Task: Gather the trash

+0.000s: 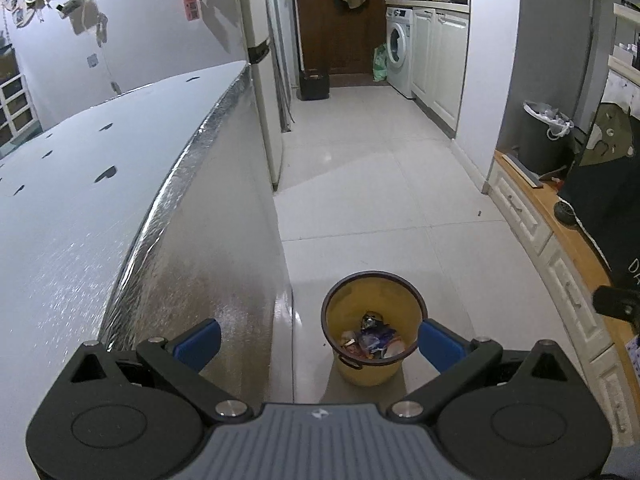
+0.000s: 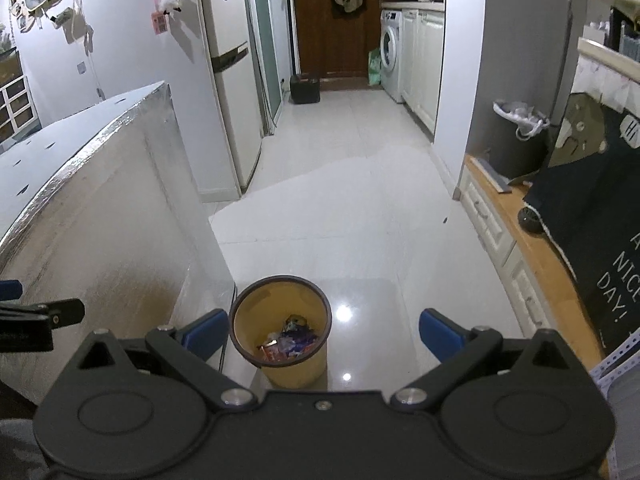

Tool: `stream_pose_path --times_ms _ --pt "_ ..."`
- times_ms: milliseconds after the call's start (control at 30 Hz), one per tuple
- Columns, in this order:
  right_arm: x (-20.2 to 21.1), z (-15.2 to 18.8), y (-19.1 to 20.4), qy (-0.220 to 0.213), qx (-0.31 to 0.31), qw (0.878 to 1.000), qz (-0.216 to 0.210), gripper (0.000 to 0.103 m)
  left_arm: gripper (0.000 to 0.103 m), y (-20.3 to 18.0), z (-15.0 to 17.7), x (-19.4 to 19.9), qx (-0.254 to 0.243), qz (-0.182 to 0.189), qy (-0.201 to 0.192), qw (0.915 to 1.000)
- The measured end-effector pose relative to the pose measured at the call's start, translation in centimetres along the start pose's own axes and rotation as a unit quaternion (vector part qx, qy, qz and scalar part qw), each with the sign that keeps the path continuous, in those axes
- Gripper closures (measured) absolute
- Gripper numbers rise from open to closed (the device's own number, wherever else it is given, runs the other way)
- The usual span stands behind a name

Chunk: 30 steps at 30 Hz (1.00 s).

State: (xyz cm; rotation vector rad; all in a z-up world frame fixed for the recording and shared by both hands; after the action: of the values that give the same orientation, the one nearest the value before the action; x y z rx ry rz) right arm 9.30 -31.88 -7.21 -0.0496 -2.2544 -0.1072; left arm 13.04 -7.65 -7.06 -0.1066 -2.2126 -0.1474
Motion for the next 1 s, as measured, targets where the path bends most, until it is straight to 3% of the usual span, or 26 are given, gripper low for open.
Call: stream_pose_path --times_ms 200,567,667,1000 --pt "1.2 1.4 0.7 -0.013 0.009 1.0 0.003 0.0 0.0 0.4 1.3 0.2 0.009 0.008 0.001 0.9999" --pt "1.8 2.6 1.3 -0.022 0.013 1.0 -0.005 0.0 0.0 1.0 3.3 2.2 0.007 0.012 -0.032 0.9994" --pt "1.8 2.9 1.9 -0.024 0.024 0.999 0.002 0.001 0.0 1.1 3.4 2.4 0.009 -0.003 -0.04 0.9992" --pt "1.9 3.3 2.5 -0.033 0.026 0.999 0.015 0.001 0.0 1.7 3.8 3.0 0.018 0.015 -0.05 0.9985"
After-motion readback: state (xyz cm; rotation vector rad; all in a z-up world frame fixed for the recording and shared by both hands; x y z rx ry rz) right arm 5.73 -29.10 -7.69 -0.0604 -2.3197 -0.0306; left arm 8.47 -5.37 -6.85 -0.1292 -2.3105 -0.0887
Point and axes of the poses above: each gripper's, at about its wrist camera, not at the fingertips, and x roughly against the way its jaws point, y to its left, z to its underside, the point moved 3 cm from there along -x, roughly the way its jaws point, and after that the axes turned 6 degrees about y, right-handed, at the moved point
